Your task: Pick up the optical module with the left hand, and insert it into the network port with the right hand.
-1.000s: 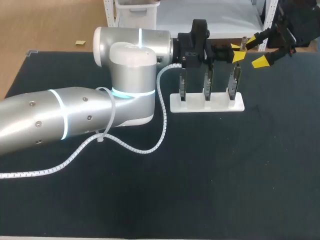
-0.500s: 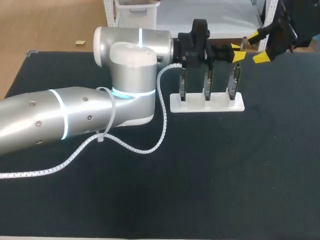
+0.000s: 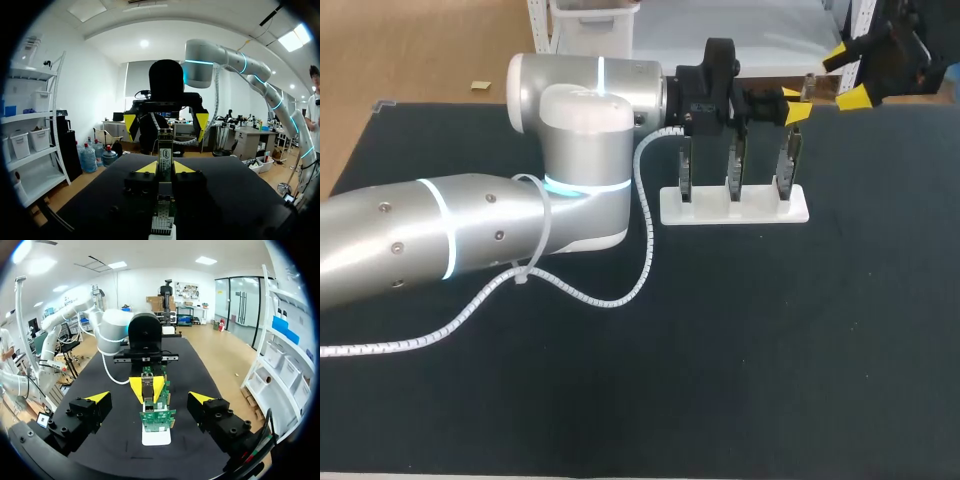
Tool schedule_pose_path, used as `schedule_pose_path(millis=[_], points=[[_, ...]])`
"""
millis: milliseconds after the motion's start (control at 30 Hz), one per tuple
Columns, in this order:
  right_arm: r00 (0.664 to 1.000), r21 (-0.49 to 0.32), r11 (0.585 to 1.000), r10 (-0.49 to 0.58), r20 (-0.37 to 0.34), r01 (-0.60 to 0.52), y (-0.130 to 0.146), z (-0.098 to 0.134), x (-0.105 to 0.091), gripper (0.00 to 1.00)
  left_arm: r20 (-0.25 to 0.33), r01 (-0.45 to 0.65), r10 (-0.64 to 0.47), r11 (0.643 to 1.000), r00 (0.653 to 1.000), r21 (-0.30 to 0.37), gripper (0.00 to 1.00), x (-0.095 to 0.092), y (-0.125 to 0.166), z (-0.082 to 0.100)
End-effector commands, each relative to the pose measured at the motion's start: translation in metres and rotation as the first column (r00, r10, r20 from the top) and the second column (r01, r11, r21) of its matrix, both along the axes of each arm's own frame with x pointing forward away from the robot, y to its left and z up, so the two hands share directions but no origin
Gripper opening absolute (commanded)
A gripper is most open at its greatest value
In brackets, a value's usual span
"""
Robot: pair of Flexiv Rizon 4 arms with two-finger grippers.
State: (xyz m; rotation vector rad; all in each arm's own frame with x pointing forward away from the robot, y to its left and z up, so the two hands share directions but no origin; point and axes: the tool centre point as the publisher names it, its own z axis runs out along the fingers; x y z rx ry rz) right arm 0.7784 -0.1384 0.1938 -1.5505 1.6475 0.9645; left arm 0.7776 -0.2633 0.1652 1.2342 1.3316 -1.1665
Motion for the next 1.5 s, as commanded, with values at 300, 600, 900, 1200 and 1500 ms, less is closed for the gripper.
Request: schedule_pose_path(millis=[300, 600, 900, 1200, 1500], points=[[1.000, -0.001, 1.000, 0.029, -0.006, -0.029, 0.012, 0.006, 0.000, 1.00, 0.000, -0.003, 0.003, 1.000, 1.000, 0.001, 0.00, -0.001, 0.000, 0.000], [0.999, -0.027, 0.999, 0.031, -0.023, -0.032, 0.018, 0.005, -0.003, 1.00, 0.000, -0.003, 0.003, 1.000, 1.000, 0.001, 0.00, -0.001, 0.000, 0.000], [0.999, -0.024, 0.999, 0.027, -0.024, -0.027, 0.024, 0.005, 0.000, 1.00, 0.000, -0.003, 0.003, 1.000, 1.000, 0.001, 0.00, -0.001, 0.000, 0.000], [0.999, -0.016, 0.999, 0.043, -0.026, -0.043, 0.031, 0.006, 0.002, 1.00, 0.000, -0.003, 0.003, 1.000, 1.000, 0.001, 0.00, -0.001, 0.000, 0.000], [0.998, -0.021, 0.998, 0.052, -0.031, -0.053, 0.032, 0.006, 0.002, 1.00, 0.000, -0.003, 0.003, 1.000, 1.000, 0.001, 0.00, -0.001, 0.000, 0.000]])
